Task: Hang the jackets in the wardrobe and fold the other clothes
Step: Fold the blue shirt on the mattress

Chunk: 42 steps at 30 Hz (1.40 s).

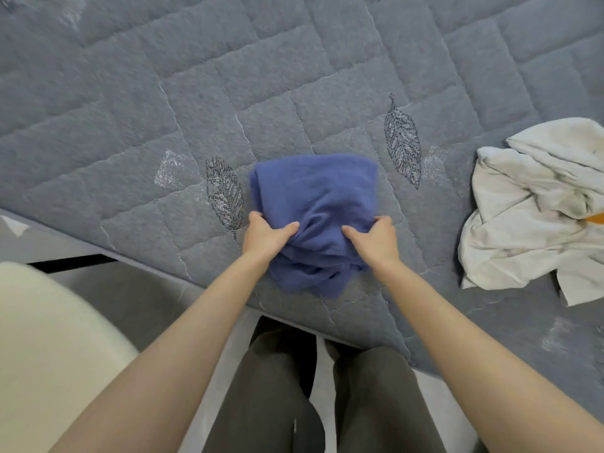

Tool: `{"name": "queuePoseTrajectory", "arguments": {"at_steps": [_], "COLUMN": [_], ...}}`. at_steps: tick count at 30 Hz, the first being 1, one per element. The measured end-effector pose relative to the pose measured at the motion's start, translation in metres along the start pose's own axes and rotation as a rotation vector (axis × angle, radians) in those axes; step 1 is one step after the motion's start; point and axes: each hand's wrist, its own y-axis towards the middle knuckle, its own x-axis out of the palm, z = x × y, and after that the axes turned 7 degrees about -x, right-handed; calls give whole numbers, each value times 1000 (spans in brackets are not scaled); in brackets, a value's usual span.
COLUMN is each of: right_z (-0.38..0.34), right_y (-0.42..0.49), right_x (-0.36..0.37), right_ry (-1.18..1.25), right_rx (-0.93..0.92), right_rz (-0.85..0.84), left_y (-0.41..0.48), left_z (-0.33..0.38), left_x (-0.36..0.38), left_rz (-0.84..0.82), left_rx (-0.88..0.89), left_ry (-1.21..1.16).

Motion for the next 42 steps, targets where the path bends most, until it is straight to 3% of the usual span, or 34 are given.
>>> {"name": "queuePoseTrajectory", "arguments": {"at_steps": [3,8,12,15,17,21,26,31,37,42], "right_z": [3,9,24,26,20,8,-4,6,26,13], "right_y": [-3,-17,-22,-24,-23,-21,-11,-9,-12,-32], "right_x": [-5,-26,-29,-24,-17,0,32,68,67,29], "right_ry": [-69,157,-129,45,194,69,76,81,194,217], "right_rx": [-66,-204,-138,16,89,49,19,-36,-214,-478], "right_rz": [51,22,-119,-216,-202,106,269,370,292,123], "left_y": [-9,-18,-22,-24,-25,-26,-12,-6,-6,-41], "left_z": [-8,-18,-35,-43,-41,-22,-4,-22,-49,-50], "left_x": [-2,-23,-29,-25,-19,-5,26,54,58,35], "left_rz": [-26,-106,-192,-237,-148,197,291,490,359,333], "left_rx": [72,91,-25,-113,-178,-145,-47,106,127,167], "left_ry": [-60,-188,-15,21,55,-155,-119,-44,-294,-533]}}
